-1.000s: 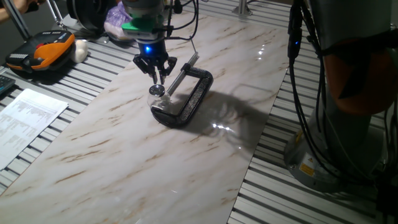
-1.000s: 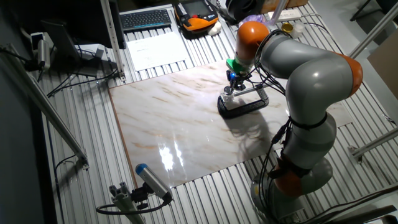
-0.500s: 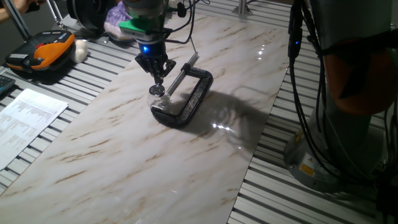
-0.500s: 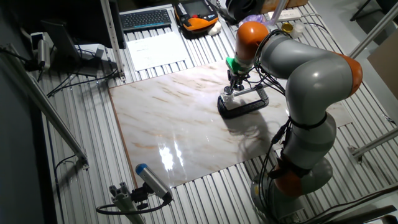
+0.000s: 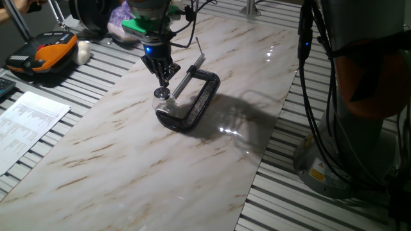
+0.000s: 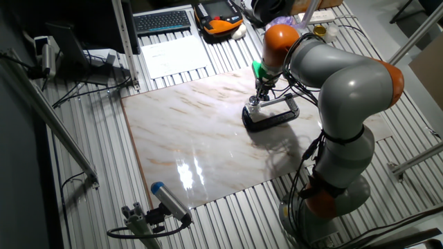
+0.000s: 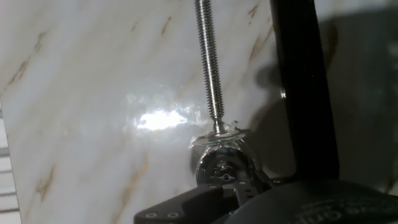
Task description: Unscrew the lid from the jar
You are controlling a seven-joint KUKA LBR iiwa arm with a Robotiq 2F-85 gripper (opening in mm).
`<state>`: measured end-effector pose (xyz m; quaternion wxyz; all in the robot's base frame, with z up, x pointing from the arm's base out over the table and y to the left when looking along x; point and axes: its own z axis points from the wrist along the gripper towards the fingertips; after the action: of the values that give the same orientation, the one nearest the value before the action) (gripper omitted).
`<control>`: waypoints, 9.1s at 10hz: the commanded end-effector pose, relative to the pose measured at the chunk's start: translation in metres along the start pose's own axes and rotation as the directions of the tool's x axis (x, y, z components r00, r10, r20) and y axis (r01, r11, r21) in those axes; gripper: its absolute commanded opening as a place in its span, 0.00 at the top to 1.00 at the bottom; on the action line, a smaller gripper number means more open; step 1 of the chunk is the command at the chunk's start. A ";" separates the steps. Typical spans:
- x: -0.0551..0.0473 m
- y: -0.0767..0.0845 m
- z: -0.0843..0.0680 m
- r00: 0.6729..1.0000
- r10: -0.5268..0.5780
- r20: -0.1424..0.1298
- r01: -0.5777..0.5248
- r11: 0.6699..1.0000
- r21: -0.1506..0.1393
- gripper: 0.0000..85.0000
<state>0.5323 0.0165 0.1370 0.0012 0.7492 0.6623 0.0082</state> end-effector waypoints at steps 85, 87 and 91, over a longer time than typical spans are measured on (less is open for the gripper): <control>0.005 0.010 0.048 0.947 -0.320 -0.004 0.320 0.947 -0.008 1.00; 0.005 0.010 0.048 0.932 -0.363 -0.002 0.363 0.932 -0.005 1.00; 0.005 0.009 0.046 0.898 -0.439 -0.007 0.439 0.898 -0.006 1.00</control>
<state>0.5424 0.0209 0.0907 0.0015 0.5818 0.8133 0.0117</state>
